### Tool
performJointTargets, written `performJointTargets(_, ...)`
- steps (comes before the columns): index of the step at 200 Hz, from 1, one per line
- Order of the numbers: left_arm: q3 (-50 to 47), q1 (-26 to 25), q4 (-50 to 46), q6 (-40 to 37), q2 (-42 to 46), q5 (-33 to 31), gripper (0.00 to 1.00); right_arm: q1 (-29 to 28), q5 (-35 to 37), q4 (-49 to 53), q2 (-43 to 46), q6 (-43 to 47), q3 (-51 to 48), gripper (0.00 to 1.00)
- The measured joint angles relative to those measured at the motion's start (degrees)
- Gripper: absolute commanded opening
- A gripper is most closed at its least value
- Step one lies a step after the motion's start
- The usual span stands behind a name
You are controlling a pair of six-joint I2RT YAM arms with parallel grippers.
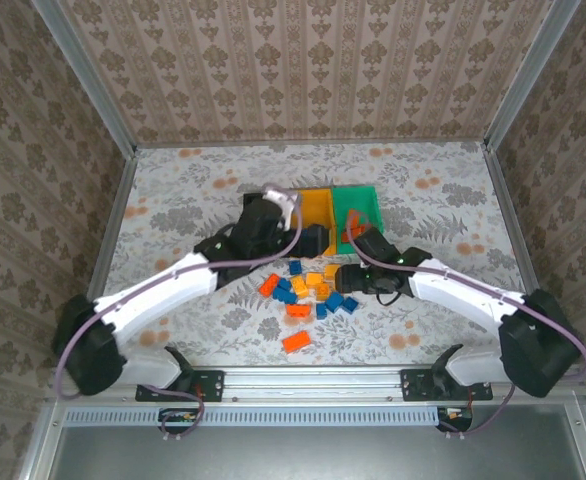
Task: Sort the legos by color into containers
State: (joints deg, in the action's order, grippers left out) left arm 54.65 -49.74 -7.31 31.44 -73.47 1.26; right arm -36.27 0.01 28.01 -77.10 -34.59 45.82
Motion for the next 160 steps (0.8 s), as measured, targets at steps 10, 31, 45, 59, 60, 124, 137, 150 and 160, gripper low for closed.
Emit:
performJointTargets(10, -4.57, -0.22, -1.09, 0.74, 4.31, -1.64, 1.0, -0.44, -0.04, -0.63, -2.16, 0.15, 1.07, 0.78)
performJointTargets(31, -11.69, -0.48, -3.61, 2.45, 12.22, -5.14, 1.0, -0.7, -0.07, -2.23, -5.64, 0.11, 2.43, 0.77)
performJointTargets(45, -14.75, -0.5, -5.2, 3.56, 16.76, -7.1, 1.0, -0.74, -0.09, -2.67, -6.73, 0.07, 2.82, 0.76)
performJointTargets(59, -16.9, -0.5, -6.67, 4.68, 20.76, -8.87, 1.0, -0.74, -0.04, -2.78, -7.93, -0.11, 3.78, 0.74)
performJointTargets(60, -16.98, -0.5, -6.69, 4.72, 20.92, -8.94, 1.0, -0.74, -0.04, -2.78, -8.0, -0.13, 3.85, 0.74)
performJointTargets(124, -20.55, -0.37, -10.38, 7.61, 26.97, -13.46, 1.0, -0.92, -0.02, -3.13, -12.63, -1.14, 5.38, 0.63)
performJointTargets(137, -20.81, -0.09, -10.71, 7.69, 27.12, -13.73, 1.0, -1.01, 0.02, -2.86, -12.98, -1.53, 5.35, 0.58)
performJointTargets(150, -21.05, 0.11, -10.75, 7.93, 27.17, -14.03, 1.0, -1.01, 0.31, -2.49, -12.96, -1.77, 5.38, 0.54)
performJointTargets(160, -21.16, 0.35, -10.75, 8.02, 27.17, -14.14, 1.0, -1.01, 0.72, -2.19, -12.96, -1.86, 5.35, 0.49)
